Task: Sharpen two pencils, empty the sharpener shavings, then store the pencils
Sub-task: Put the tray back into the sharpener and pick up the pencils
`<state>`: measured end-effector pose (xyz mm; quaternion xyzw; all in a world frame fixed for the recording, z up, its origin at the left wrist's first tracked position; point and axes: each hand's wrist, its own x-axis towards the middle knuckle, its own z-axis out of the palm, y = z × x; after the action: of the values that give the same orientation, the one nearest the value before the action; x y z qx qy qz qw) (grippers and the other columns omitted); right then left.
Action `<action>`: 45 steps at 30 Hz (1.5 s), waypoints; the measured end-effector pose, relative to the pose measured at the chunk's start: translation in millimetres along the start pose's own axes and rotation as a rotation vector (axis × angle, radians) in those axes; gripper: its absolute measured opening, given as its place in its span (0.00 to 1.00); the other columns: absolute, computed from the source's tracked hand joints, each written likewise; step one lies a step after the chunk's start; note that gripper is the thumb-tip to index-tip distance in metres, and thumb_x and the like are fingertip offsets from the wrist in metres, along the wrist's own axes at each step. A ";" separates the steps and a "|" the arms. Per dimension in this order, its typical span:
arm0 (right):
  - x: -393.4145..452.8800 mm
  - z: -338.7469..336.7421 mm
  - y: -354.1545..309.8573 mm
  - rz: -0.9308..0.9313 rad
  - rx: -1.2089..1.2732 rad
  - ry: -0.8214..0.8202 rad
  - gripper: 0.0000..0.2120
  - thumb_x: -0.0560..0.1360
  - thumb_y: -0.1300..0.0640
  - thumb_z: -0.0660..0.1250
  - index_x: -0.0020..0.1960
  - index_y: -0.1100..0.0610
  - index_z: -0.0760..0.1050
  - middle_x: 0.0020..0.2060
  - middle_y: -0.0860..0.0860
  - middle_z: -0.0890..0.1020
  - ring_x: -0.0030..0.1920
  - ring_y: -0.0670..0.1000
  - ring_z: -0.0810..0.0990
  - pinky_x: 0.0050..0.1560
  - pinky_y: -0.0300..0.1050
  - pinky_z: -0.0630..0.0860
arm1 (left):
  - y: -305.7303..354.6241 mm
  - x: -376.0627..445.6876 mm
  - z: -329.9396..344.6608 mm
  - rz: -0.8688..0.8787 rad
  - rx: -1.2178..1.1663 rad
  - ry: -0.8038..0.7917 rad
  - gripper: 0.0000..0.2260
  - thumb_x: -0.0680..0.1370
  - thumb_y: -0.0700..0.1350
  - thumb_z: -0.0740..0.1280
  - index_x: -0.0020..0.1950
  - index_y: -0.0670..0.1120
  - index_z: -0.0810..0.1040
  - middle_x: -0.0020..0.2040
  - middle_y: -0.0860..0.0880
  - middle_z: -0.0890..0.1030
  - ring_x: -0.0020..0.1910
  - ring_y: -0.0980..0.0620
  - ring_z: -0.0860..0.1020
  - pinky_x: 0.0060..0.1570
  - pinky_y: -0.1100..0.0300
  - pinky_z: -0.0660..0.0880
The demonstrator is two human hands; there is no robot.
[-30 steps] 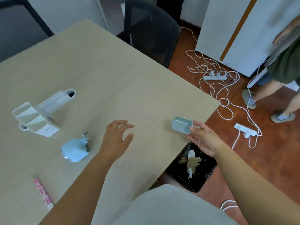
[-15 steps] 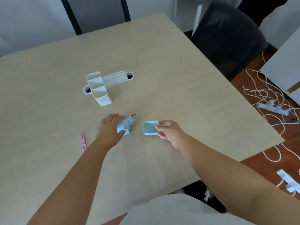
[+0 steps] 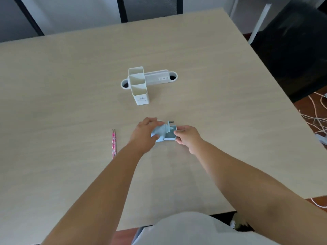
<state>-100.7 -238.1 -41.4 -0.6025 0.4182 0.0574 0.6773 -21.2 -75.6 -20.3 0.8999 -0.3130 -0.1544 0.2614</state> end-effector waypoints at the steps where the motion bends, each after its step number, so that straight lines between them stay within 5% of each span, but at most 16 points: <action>1: 0.8 1.1 -0.3 0.015 -0.023 -0.023 0.10 0.74 0.64 0.62 0.42 0.54 0.79 0.33 0.54 0.76 0.29 0.50 0.71 0.32 0.35 0.74 | -0.2 0.3 0.3 -0.001 -0.003 -0.001 0.22 0.74 0.39 0.69 0.65 0.57 0.75 0.68 0.53 0.70 0.64 0.50 0.71 0.60 0.58 0.69; 9: -0.4 18.4 -6.7 0.101 -0.143 -0.103 0.16 0.76 0.67 0.54 0.38 0.51 0.73 0.45 0.51 0.80 0.32 0.48 0.73 0.35 0.38 0.72 | -0.4 0.9 1.0 -0.012 -0.007 -0.008 0.23 0.75 0.39 0.68 0.66 0.57 0.73 0.69 0.55 0.68 0.66 0.51 0.69 0.56 0.63 0.66; 15: -2.9 9.0 0.2 0.049 -0.138 -0.095 0.11 0.74 0.66 0.61 0.51 0.57 0.79 0.40 0.50 0.78 0.31 0.48 0.73 0.34 0.37 0.70 | -7.8 -9.7 -12.9 0.037 -0.103 0.111 0.24 0.73 0.47 0.72 0.68 0.58 0.72 0.73 0.54 0.65 0.70 0.52 0.65 0.65 0.57 0.65; 19: -17.4 12.4 20.6 0.075 -0.180 -0.028 0.15 0.69 0.69 0.53 0.38 0.57 0.76 0.33 0.52 0.77 0.28 0.51 0.70 0.29 0.40 0.66 | -56.5 -28.3 -36.9 -0.271 -0.163 0.323 0.16 0.75 0.46 0.71 0.62 0.53 0.78 0.62 0.50 0.78 0.59 0.52 0.76 0.59 0.58 0.72; 22: -36.4 35.6 34.2 0.078 -0.261 -0.118 0.14 0.68 0.68 0.52 0.35 0.58 0.74 0.31 0.53 0.76 0.27 0.51 0.71 0.26 0.40 0.65 | -101.2 -48.5 -41.7 -0.601 -0.247 0.322 0.09 0.74 0.41 0.70 0.53 0.47 0.82 0.48 0.47 0.84 0.46 0.49 0.81 0.51 0.58 0.75; 25: -45.4 68.1 38.4 0.032 -0.314 -0.236 0.13 0.69 0.67 0.53 0.35 0.57 0.73 0.31 0.53 0.76 0.27 0.51 0.71 0.26 0.39 0.66 | -122.1 -64.1 -39.4 -0.728 -0.234 0.300 0.05 0.73 0.43 0.71 0.48 0.46 0.82 0.43 0.49 0.84 0.42 0.50 0.80 0.43 0.61 0.72; 32: -35.7 134.5 22.3 -0.065 -0.385 -0.362 0.10 0.71 0.62 0.60 0.33 0.52 0.74 0.27 0.52 0.76 0.27 0.51 0.72 0.30 0.42 0.67 | -128.0 -67.0 -35.9 -0.745 -0.320 0.302 0.04 0.71 0.42 0.71 0.45 0.48 0.80 0.37 0.52 0.81 0.39 0.50 0.80 0.34 0.63 0.71; 36: -20.4 163.4 10.7 -0.142 -0.488 -0.314 0.08 0.71 0.61 0.61 0.34 0.52 0.73 0.27 0.52 0.77 0.27 0.51 0.75 0.33 0.43 0.71 | -129.9 -62.5 -40.7 -0.735 -0.340 0.271 0.08 0.68 0.39 0.70 0.44 0.49 0.78 0.37 0.51 0.81 0.34 0.53 0.78 0.30 0.65 0.71; 41: 0.9 192.1 2.2 -0.239 -0.744 -0.184 0.02 0.70 0.55 0.67 0.40 0.54 0.77 0.36 0.50 0.79 0.40 0.52 0.77 0.40 0.41 0.70 | -139.2 -56.9 -48.6 -0.709 -0.275 0.199 0.09 0.66 0.36 0.66 0.43 0.47 0.76 0.39 0.49 0.80 0.36 0.47 0.79 0.33 0.59 0.75; 45: 9.6 209.9 -5.9 -0.236 -0.933 -0.137 0.12 0.67 0.50 0.72 0.37 0.55 0.72 0.35 0.52 0.78 0.39 0.53 0.77 0.37 0.42 0.68 | -147.4 -55.6 -55.8 -0.707 -0.308 0.157 0.13 0.66 0.36 0.68 0.47 0.46 0.72 0.39 0.49 0.80 0.34 0.48 0.78 0.33 0.57 0.75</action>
<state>13.2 -62.4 -58.9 -0.8802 0.2311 0.2009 0.3627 32.6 79.4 -52.0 0.9116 0.0639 -0.2109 0.3470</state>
